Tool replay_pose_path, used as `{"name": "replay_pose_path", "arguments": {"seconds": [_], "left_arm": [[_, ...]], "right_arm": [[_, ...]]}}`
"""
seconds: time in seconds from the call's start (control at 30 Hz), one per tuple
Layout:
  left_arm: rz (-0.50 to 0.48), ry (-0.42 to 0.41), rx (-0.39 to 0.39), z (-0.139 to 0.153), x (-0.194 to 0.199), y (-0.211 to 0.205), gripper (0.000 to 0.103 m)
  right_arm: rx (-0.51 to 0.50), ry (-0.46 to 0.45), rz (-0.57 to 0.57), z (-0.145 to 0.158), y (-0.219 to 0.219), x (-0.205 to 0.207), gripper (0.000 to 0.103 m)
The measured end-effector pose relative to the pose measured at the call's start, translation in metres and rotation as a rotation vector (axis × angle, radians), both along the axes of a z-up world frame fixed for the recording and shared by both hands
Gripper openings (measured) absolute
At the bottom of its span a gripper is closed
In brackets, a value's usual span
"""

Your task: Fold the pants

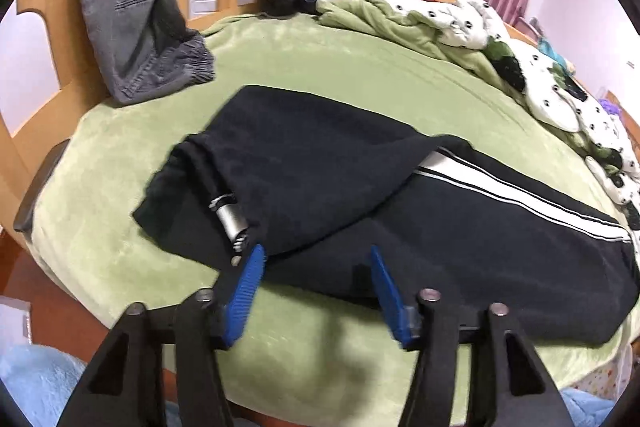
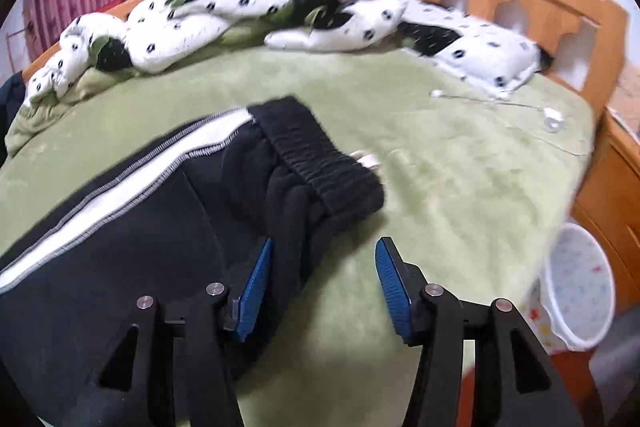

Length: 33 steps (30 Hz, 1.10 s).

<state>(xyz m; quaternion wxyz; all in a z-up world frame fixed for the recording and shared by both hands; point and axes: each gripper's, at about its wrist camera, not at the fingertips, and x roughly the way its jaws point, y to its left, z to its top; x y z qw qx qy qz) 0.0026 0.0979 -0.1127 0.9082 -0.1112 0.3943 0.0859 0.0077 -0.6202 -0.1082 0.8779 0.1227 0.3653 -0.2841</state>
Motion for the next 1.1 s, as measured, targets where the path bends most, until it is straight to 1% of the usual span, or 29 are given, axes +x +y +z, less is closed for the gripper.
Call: {"name": "replay_pose_path", "arguments": {"seconds": [0.03,0.07,0.13,0.2,0.3,0.37,0.43,0.53,0.63,0.67,0.7,0.73,0.77,0.8,0.83,0.87,0.93,1.0,1.1], "left_arm": [[0.006,-0.007,-0.013,0.0,-0.001,0.004,0.048],[0.005,-0.011,-0.045,-0.002,-0.002,0.012,0.048],[0.009,0.004,-0.058,-0.006,0.001,0.02,0.048],[0.015,0.005,-0.064,-0.008,0.003,0.029,0.048],[-0.004,-0.014,-0.103,-0.008,0.002,0.041,0.048],[-0.009,-0.024,-0.096,-0.008,0.0,0.044,0.048],[-0.008,-0.048,-0.088,-0.006,-0.005,0.049,0.048],[-0.034,-0.074,-0.083,-0.001,-0.009,0.054,0.048],[-0.101,-0.049,-0.075,-0.005,0.005,0.054,0.048],[-0.137,-0.014,-0.063,-0.011,0.013,0.05,0.048],[-0.152,0.009,-0.044,-0.016,0.018,0.047,0.048],[-0.16,0.018,-0.025,-0.019,0.021,0.045,0.045],[-0.17,0.016,0.003,-0.022,0.023,0.043,0.031],[-0.178,0.0,0.043,-0.022,0.024,0.04,0.025],[-0.179,-0.021,0.066,-0.017,0.025,0.04,0.021],[-0.177,-0.036,0.07,-0.013,0.027,0.04,0.018],[-0.143,-0.086,0.069,0.004,0.038,0.049,0.017],[-0.092,-0.145,0.076,0.023,0.063,0.063,0.014],[-0.046,-0.193,0.079,0.037,0.104,0.078,0.013]], "right_arm": [[-0.003,-0.021,-0.015,0.008,0.009,-0.003,0.052],[-0.006,-0.039,-0.016,0.016,0.018,-0.004,0.052],[0.001,-0.063,-0.006,0.028,0.037,0.002,0.052],[0.023,-0.071,0.011,0.036,0.053,0.012,0.052],[0.052,-0.073,0.063,0.047,0.086,0.032,0.052],[0.03,-0.075,0.121,0.057,0.116,0.048,0.052],[-0.018,-0.086,0.16,0.064,0.146,0.059,0.053],[-0.062,-0.07,0.21,0.063,0.181,0.074,0.055],[-0.085,-0.031,0.28,0.056,0.213,0.094,0.055],[-0.094,-0.024,0.292,0.055,0.218,0.097,0.055],[-0.108,-0.018,0.311,0.053,0.227,0.101,0.055],[-0.127,-0.011,0.326,0.051,0.236,0.105,0.055],[-0.141,-0.005,0.331,0.05,0.241,0.106,0.055],[-0.159,0.007,0.339,0.047,0.247,0.109,0.055],[-0.171,0.016,0.349,0.045,0.252,0.111,0.055],[-0.177,0.019,0.353,0.044,0.255,0.112,0.055],[-0.181,0.028,0.354,0.04,0.26,0.115,0.055],[-0.166,0.044,0.364,0.035,0.261,0.118,0.055],[-0.164,0.068,0.372,0.027,0.264,0.123,0.055]]}}
